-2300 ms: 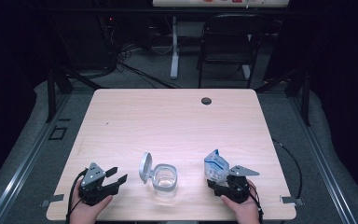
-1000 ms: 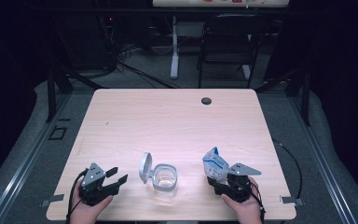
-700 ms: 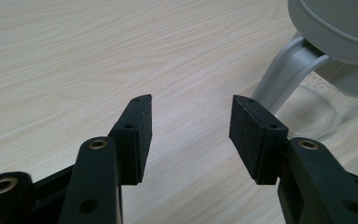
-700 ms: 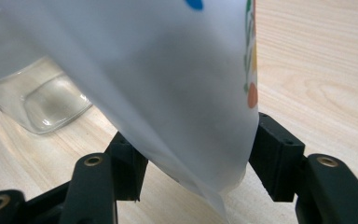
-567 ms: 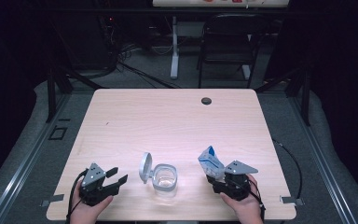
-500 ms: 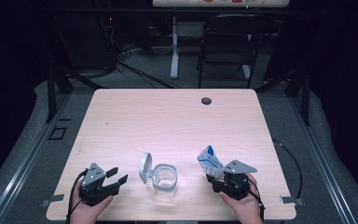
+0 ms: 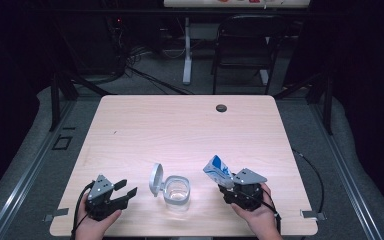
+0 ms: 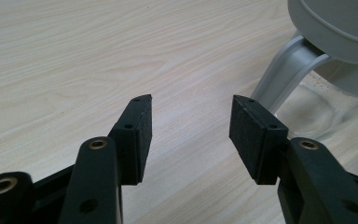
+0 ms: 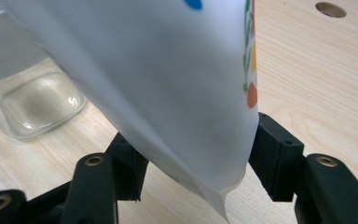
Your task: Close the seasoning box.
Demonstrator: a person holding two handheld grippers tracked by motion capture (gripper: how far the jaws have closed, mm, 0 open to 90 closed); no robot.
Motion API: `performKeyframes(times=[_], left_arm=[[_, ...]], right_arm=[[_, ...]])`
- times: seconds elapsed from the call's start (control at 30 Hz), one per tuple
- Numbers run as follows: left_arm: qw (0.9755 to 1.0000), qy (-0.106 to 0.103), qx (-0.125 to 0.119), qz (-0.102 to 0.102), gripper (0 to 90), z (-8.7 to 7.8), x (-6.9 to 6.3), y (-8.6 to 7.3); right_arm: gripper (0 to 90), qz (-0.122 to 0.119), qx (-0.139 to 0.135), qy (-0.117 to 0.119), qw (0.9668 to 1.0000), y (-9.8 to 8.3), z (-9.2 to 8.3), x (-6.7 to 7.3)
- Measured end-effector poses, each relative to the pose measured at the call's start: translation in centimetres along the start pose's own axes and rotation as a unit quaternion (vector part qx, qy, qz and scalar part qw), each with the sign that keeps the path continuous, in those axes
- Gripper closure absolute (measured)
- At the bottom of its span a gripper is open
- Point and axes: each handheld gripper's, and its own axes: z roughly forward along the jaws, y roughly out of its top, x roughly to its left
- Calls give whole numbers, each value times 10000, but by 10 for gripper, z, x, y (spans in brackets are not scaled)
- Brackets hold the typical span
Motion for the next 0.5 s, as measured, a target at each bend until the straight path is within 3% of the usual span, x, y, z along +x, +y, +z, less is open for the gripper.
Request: performKeyframes(times=[0.2, 0.3, 0.5], left_arm=[[10000, -3, -4, 15, 497, 0, 0, 0], [10000, -5, 3, 19, 497, 1, -1, 0], [10000, 5, 19, 21, 497, 1, -1, 0]], right_arm=[[431, -281, 41, -177, 9994, 4, 0, 4], [431, -542, 82, -320, 9980, 6, 0, 8], [433, -716, 79, -460, 9963, 7, 1, 13]])
